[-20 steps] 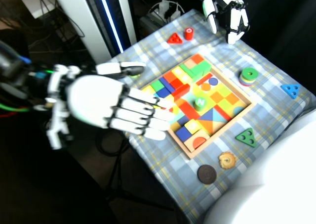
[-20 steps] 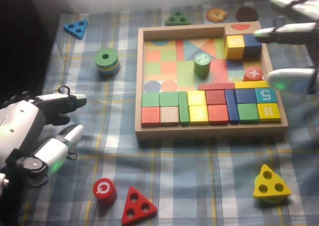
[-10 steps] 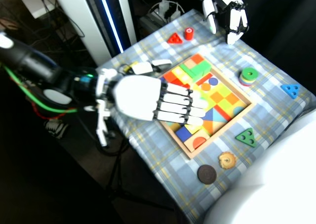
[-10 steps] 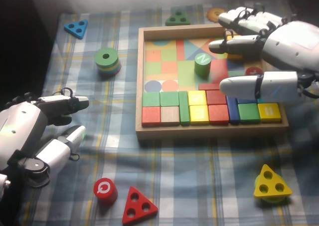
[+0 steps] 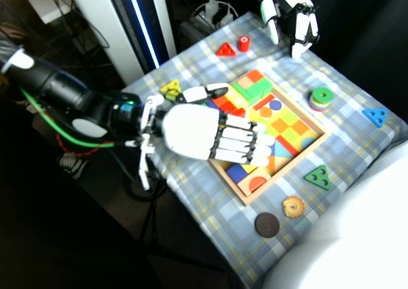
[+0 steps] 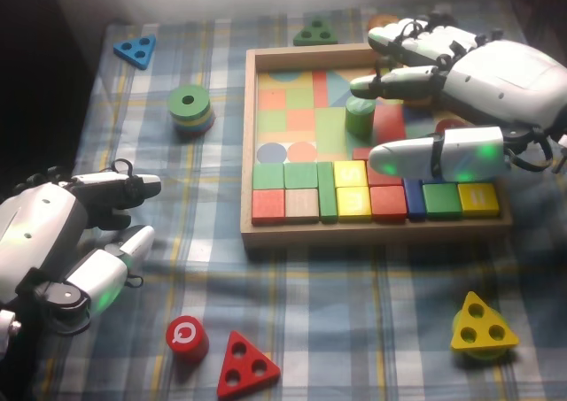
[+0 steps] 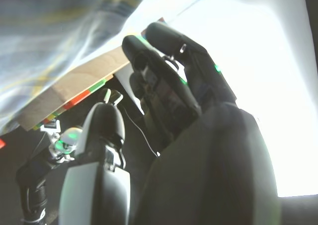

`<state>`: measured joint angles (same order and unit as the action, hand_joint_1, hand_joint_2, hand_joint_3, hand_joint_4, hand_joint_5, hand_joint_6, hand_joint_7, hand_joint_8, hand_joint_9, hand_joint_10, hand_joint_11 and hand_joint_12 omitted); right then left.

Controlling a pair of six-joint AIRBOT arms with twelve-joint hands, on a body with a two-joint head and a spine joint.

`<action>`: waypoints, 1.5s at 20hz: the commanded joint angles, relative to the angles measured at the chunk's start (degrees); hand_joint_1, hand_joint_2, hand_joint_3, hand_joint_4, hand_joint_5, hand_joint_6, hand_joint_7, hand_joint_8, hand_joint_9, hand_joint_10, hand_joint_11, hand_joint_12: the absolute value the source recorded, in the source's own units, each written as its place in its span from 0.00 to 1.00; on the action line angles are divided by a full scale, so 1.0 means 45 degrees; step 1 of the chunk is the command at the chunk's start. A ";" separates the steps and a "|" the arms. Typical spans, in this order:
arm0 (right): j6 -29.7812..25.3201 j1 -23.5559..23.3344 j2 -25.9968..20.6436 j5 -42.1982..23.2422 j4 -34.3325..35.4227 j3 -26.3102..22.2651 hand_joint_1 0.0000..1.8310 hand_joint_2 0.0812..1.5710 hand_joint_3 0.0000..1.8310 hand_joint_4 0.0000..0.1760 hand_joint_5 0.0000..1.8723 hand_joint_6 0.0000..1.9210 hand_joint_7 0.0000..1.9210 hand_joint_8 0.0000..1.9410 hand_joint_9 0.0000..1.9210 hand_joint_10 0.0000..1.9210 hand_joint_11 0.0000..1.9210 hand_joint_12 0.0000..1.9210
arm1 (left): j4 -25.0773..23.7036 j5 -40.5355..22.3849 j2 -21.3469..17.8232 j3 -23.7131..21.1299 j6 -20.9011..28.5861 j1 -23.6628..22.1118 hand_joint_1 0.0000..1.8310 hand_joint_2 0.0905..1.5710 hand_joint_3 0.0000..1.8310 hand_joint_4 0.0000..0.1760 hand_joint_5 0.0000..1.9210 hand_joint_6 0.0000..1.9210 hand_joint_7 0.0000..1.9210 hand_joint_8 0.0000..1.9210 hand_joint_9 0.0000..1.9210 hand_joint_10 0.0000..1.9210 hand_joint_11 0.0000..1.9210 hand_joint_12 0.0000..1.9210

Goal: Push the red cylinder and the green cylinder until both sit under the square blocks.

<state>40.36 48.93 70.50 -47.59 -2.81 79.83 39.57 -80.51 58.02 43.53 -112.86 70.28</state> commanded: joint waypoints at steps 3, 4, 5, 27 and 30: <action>-0.0088 -0.0198 0.0235 -0.1216 0.0124 0.0247 0.00 0.55 0.00 0.32 0.25 0.00 0.00 0.00 0.00 0.00 0.00 0.00 | -0.0562 -0.1356 0.0061 0.0036 0.0068 -0.0070 0.39 0.87 0.00 0.00 0.39 0.00 0.42 0.00 0.49 0.01 0.25 0.52; -0.0088 -0.0198 0.0268 -0.1089 0.0070 0.0280 0.00 0.56 0.00 0.23 0.24 0.00 0.01 0.00 0.00 0.00 0.00 0.00 | -0.0564 -0.1359 0.0061 0.0032 0.0069 -0.0070 0.39 0.87 0.00 0.00 0.39 0.00 0.41 0.00 0.49 0.01 0.25 0.52; -0.0089 -0.0196 0.0282 -0.0893 -0.0029 0.0303 0.00 0.56 0.00 0.21 0.25 0.00 0.00 0.00 0.00 0.00 0.00 0.00 | -0.0564 -0.1363 0.0060 0.0027 0.0071 -0.0070 0.40 0.87 0.00 0.00 0.39 0.00 0.41 0.00 0.49 0.01 0.24 0.52; 0.0653 0.1119 -0.3594 -0.0567 -0.0074 -0.2669 0.00 0.57 0.00 0.53 0.23 0.01 0.00 0.00 0.00 0.00 0.00 0.00 | -0.0472 -0.1374 0.0053 -0.0018 0.0080 -0.0006 0.40 0.87 0.00 0.00 0.40 0.00 0.41 0.00 0.49 0.01 0.24 0.54; 0.0737 0.1119 -0.3652 -0.1367 0.0371 -0.2755 0.00 0.57 0.00 0.58 0.23 0.00 0.00 0.00 0.00 0.00 0.00 0.00 | -0.0471 -0.1374 0.0051 -0.0020 0.0080 -0.0006 0.42 0.86 0.00 0.00 0.40 0.00 0.41 0.00 0.49 0.01 0.22 0.55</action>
<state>43.75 54.43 54.15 -46.02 -1.87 67.31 39.88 -80.44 58.02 43.51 -112.81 70.41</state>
